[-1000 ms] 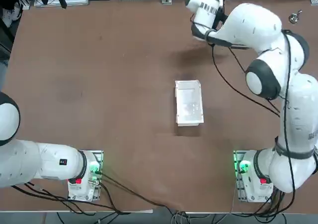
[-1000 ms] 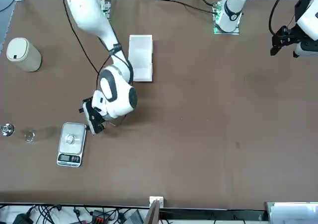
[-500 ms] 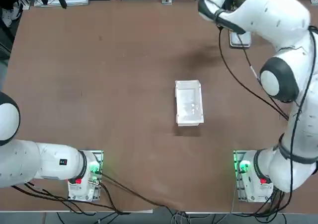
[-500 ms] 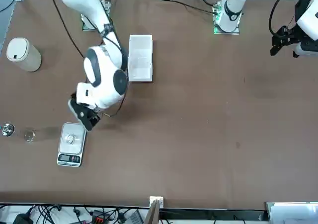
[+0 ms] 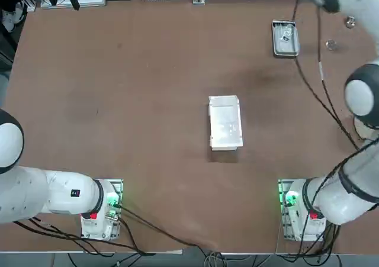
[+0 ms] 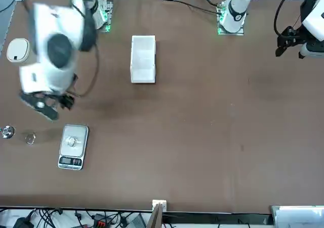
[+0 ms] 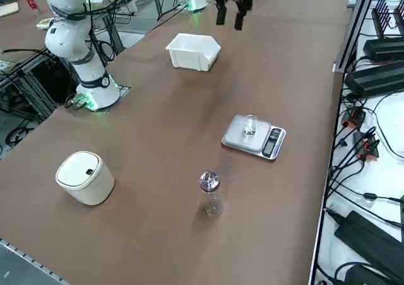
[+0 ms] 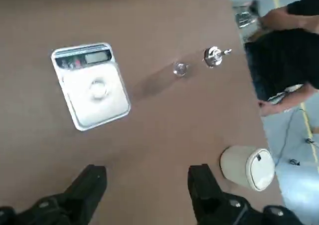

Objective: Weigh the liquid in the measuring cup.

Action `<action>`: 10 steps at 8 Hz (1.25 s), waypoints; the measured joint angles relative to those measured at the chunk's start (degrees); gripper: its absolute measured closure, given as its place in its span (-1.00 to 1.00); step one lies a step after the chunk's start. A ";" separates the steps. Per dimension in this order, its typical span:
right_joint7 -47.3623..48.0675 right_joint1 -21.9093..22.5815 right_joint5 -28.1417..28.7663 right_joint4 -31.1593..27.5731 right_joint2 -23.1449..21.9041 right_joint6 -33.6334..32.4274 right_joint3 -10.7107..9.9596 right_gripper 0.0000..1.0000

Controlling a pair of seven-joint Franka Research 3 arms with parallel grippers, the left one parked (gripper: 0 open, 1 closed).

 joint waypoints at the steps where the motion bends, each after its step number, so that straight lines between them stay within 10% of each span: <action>1: -7.44 -3.46 5.58 -0.11 -2.46 -0.05 -0.07 -1.00; 5: -33.10 -14.44 21.82 -1.11 -8.01 -2.85 -0.05 -1.00; 10: -35.45 -16.94 25.07 -7.81 -17.30 -3.81 1.50 -1.00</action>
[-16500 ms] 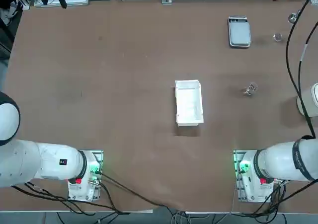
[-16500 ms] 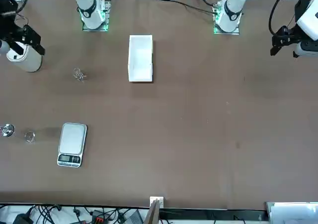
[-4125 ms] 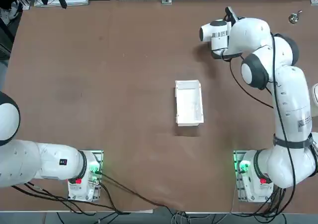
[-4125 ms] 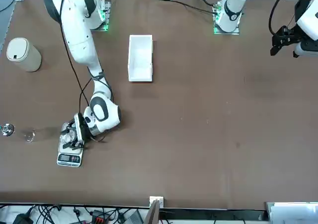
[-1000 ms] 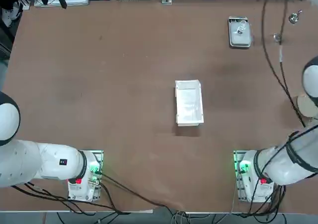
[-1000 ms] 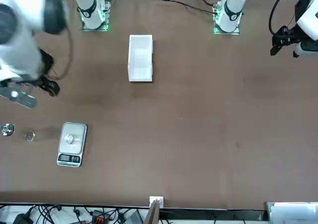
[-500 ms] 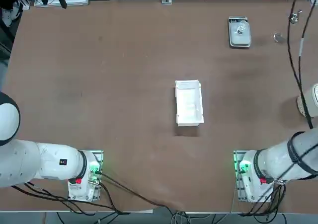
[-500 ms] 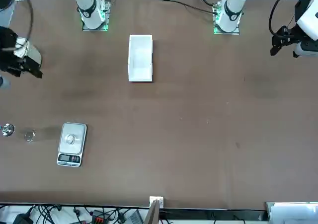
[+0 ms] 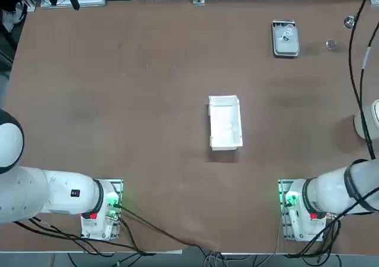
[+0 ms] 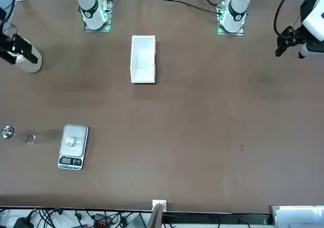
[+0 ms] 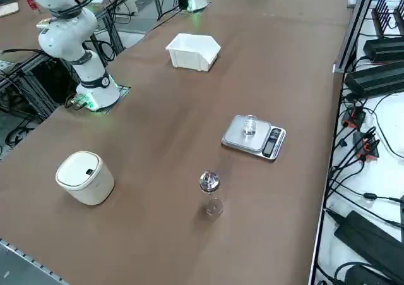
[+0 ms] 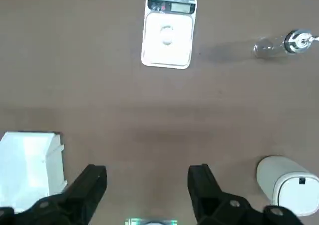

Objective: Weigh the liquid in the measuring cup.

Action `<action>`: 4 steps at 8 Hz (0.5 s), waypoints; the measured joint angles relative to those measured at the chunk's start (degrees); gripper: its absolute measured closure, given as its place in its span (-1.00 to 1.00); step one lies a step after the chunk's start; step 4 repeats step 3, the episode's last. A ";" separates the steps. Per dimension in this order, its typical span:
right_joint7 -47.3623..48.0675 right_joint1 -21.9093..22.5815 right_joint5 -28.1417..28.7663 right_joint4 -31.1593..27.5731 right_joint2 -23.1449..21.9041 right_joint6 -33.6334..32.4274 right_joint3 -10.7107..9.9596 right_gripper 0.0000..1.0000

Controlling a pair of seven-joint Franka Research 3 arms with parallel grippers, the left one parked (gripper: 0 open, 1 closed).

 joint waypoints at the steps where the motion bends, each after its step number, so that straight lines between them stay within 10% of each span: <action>1: 0.00 -0.27 0.00 -2.68 -2.47 0.16 0.25 -1.00; 4: -0.11 -0.70 -0.02 -5.46 -5.95 0.49 1.27 -1.00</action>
